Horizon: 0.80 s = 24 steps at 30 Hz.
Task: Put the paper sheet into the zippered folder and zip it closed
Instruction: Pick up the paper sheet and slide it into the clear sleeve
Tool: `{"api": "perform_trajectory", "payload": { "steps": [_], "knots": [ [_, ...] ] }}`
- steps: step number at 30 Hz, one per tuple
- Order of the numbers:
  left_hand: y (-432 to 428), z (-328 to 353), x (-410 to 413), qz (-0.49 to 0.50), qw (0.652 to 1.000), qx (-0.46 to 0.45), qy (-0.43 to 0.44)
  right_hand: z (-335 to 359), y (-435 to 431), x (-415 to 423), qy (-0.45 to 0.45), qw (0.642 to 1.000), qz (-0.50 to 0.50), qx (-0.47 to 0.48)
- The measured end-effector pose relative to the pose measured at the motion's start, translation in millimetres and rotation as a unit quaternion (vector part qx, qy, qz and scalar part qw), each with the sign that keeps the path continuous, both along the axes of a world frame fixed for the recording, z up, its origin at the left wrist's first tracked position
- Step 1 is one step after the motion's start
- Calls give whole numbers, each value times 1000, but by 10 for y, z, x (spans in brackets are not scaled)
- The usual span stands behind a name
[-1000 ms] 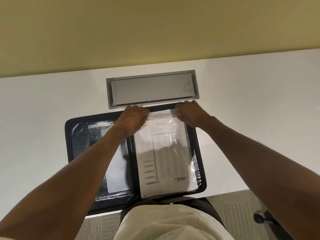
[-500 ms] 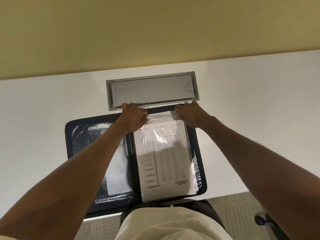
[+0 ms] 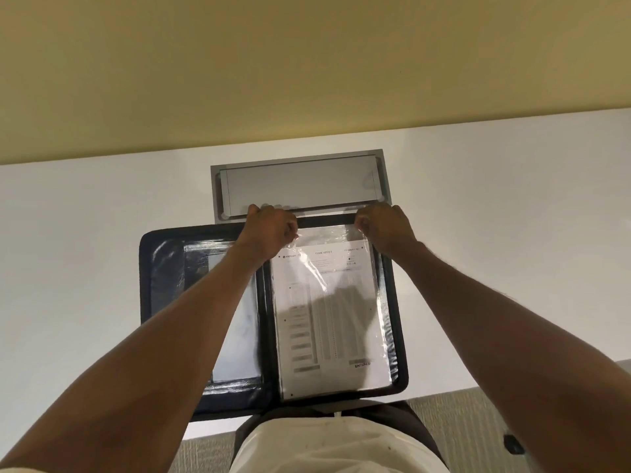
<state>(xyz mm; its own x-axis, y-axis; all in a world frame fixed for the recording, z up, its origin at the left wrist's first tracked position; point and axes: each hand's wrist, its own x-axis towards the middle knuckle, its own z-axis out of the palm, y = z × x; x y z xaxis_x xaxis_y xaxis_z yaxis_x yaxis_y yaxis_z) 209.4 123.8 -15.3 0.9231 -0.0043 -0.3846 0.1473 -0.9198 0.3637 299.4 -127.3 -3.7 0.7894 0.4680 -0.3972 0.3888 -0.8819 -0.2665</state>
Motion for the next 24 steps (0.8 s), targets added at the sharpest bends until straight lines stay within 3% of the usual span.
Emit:
{"api": "perform_trajectory", "payload": {
  "steps": [5, 8, 13, 19, 24],
  "knots": [
    [95, 39, -155, 51, 990, 18, -127, 49, 4, -222, -26, 994, -74, 74],
    [267, 43, -340, 105, 982, 50, -152, 45, 33, -544, -53, 992, -78, 79],
    [601, 7, -784, 216, 965, 90, -118, -41, 75, -1183, -40, 994, -85, 63],
    [955, -31, -1215, 337, 938, 82, -17, -117, -3, -1895, -51, 990, -112, 71],
    [1058, -33, -1450, 386, 919, 67, 51, -126, -262, -2184, -50, 975, -216, -27]
  ]
}}
